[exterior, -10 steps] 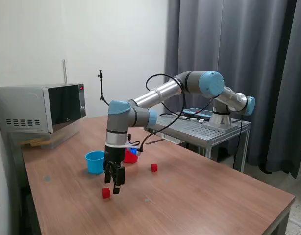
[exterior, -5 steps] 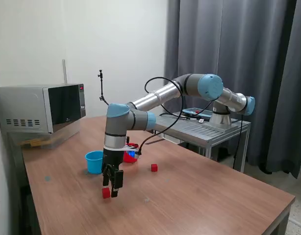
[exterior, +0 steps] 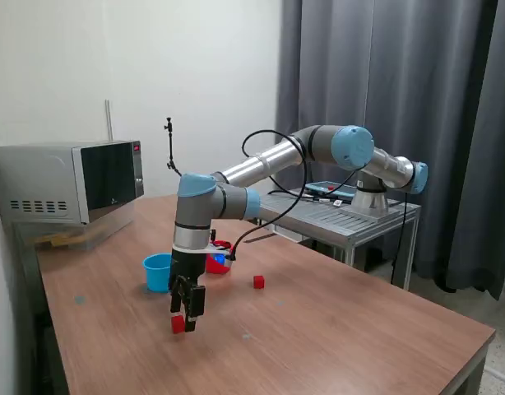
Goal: Place red objects in the red bin, and blue objects in the blue bin.
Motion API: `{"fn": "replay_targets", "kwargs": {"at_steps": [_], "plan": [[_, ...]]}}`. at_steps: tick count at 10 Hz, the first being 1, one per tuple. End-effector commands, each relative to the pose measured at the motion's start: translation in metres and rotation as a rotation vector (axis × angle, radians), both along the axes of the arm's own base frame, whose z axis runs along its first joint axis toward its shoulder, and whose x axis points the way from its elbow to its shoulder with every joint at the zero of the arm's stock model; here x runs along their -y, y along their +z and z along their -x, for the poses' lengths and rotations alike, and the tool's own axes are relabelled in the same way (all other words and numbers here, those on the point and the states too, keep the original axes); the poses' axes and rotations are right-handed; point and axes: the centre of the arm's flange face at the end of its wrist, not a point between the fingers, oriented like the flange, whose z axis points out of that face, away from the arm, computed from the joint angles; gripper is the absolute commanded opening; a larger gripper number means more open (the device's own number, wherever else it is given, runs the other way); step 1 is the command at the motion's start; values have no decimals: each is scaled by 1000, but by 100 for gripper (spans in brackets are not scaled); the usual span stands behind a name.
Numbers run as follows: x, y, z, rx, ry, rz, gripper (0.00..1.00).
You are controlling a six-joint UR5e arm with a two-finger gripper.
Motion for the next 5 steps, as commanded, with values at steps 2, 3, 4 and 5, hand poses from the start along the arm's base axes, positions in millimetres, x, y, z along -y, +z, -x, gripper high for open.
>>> {"fn": "replay_targets", "kwargs": {"at_steps": [2, 3, 4, 5], "plan": [[0, -4, -1, 7, -4, 1, 100], [0, -6, -2, 12, -7, 2, 100], [0, -6, -2, 12, -7, 4, 100], [0, -8, -2, 15, -7, 4, 100]]}}
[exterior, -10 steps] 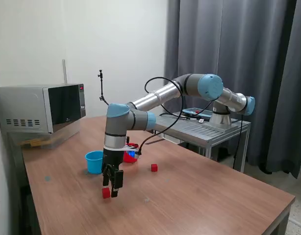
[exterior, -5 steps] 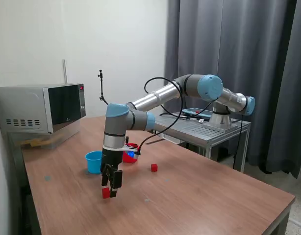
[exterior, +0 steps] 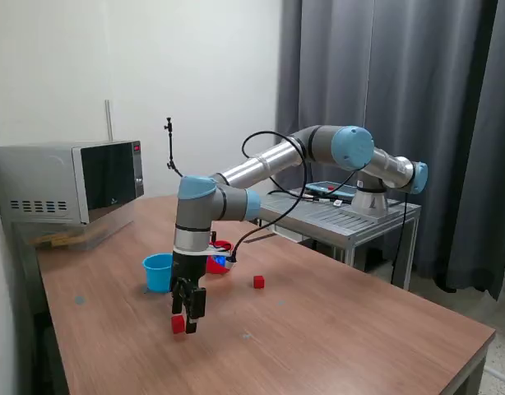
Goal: Place red objects in the red bin, and blue objects in the blue bin.
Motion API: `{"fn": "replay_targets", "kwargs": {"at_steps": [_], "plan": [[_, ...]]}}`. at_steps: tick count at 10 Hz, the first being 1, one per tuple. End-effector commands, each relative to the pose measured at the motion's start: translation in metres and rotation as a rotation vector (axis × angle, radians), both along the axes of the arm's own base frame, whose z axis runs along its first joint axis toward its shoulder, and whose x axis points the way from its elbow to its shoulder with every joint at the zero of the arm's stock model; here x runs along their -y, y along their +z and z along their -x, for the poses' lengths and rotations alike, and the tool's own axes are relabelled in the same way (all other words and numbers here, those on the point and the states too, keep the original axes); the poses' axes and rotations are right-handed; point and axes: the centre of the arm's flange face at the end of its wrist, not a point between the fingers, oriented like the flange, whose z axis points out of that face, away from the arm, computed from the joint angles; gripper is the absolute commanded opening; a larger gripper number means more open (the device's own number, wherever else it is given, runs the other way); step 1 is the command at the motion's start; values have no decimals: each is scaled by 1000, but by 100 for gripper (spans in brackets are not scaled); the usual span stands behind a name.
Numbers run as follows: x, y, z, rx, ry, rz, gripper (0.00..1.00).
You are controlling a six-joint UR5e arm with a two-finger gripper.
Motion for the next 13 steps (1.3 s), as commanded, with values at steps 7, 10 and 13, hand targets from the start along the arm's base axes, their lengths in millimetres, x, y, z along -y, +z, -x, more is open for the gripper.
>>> {"fn": "replay_targets", "kwargs": {"at_steps": [7, 10, 13], "plan": [[-1, -6, 0, 5, 1, 1, 100], [-2, -2, 2, -2, -1, -3, 100], [-2, 2, 4, -11, -3, -9, 100]]}}
